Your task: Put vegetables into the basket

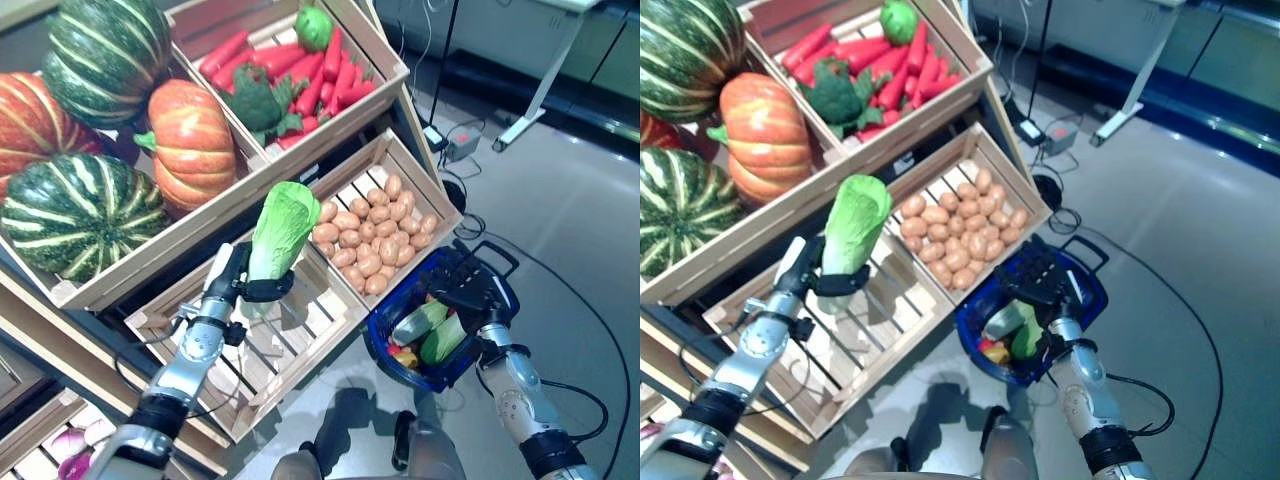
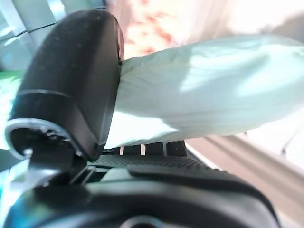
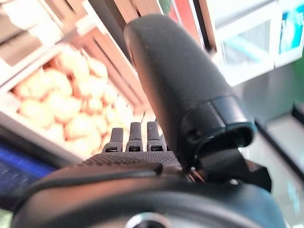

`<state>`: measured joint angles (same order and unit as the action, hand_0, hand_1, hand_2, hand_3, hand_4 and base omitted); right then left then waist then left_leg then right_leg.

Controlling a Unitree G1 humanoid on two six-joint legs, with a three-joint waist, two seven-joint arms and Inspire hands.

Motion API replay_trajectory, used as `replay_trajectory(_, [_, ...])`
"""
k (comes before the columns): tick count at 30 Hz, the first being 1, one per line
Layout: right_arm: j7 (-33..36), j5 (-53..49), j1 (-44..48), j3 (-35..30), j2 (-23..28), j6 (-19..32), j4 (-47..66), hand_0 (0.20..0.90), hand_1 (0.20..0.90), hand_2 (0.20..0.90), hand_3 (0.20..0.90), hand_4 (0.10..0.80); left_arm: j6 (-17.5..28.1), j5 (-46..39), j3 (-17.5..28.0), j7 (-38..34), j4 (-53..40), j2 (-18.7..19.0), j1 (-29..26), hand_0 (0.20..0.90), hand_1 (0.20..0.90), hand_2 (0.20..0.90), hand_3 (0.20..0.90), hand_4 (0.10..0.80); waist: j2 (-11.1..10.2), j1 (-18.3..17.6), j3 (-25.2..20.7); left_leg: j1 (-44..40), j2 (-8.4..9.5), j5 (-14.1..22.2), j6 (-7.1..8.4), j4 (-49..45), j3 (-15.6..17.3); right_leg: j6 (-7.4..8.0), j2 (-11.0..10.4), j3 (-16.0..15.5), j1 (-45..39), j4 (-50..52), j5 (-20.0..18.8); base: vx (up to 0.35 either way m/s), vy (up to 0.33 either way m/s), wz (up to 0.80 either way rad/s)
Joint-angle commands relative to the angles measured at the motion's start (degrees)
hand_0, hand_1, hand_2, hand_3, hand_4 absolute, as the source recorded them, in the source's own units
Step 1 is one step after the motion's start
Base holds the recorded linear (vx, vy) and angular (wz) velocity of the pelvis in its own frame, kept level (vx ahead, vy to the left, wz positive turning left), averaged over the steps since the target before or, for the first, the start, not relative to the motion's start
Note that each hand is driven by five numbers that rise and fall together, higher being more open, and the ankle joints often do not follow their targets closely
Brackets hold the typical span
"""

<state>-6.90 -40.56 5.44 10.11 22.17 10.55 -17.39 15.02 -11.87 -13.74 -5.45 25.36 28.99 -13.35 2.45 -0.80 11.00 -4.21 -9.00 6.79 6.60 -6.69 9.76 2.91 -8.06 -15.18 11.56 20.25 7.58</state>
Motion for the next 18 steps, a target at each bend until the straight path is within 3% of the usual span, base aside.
replay_trajectory(1, [-6.59, 3.12, 0.20, 1.81, -0.14, -1.51, 4.65, 0.900, 0.900, 0.900, 0.900, 0.800, 8.70, -7.35, 5.31, 0.42, -7.15, 1.93, -1.81, 0.300, 0.300, 0.300, 0.300, 0.400, -2.89, 0.50, -8.69, 3.70, 2.92, -9.08, -2.07, 3.71, -1.65, 2.89, -3.70, 1.22, -13.67, -15.92, -8.03, 0.061, -0.111, 0.07])
replay_trajectory(3, [-7.17, 2.02, 0.16, 2.29, -0.09, -2.91, 5.35, 0.900, 0.900, 0.900, 0.900, 0.800, 7.80, -8.09, 5.00, 0.56, -9.13, 0.18, -1.44, 0.300, 0.300, 0.300, 0.300, 0.400, -3.06, 0.71, -9.05, 2.92, 2.86, -9.57, -1.98, 5.46, -1.85, 3.11, -3.55, 0.88, -14.41, -17.48, -8.84, 0.041, -0.091, 0.12])
replay_trajectory(10, [-13.44, -2.47, 0.52, 3.92, -2.44, -8.05, 5.74, 0.900, 0.900, 0.900, 0.900, 0.800, 3.96, -24.85, 3.13, 6.34, -13.41, -8.98, -1.25, 0.300, 0.300, 0.300, 0.300, 0.400, -3.85, 1.26, -10.17, 0.41, 2.62, -11.32, -1.59, 11.69, -2.29, 4.11, -2.61, -0.75, -17.47, -24.43, -12.60, 0.017, -0.085, 0.05])
replay_trajectory(18, [-19.17, -7.38, -0.18, 4.91, -2.18, -13.79, 6.62, 0.900, 0.900, 0.900, 0.900, 0.800, -1.12, -34.45, 3.25, 10.57, -13.90, -10.33, -1.99, 0.300, 0.300, 0.300, 0.300, 0.400, -4.21, 1.07, -10.35, 0.05, 2.31, -11.02, -1.76, 11.69, -2.18, 4.02, -2.18, -0.83, -17.64, -24.35, -12.51, 0.007, -0.029, 0.09])
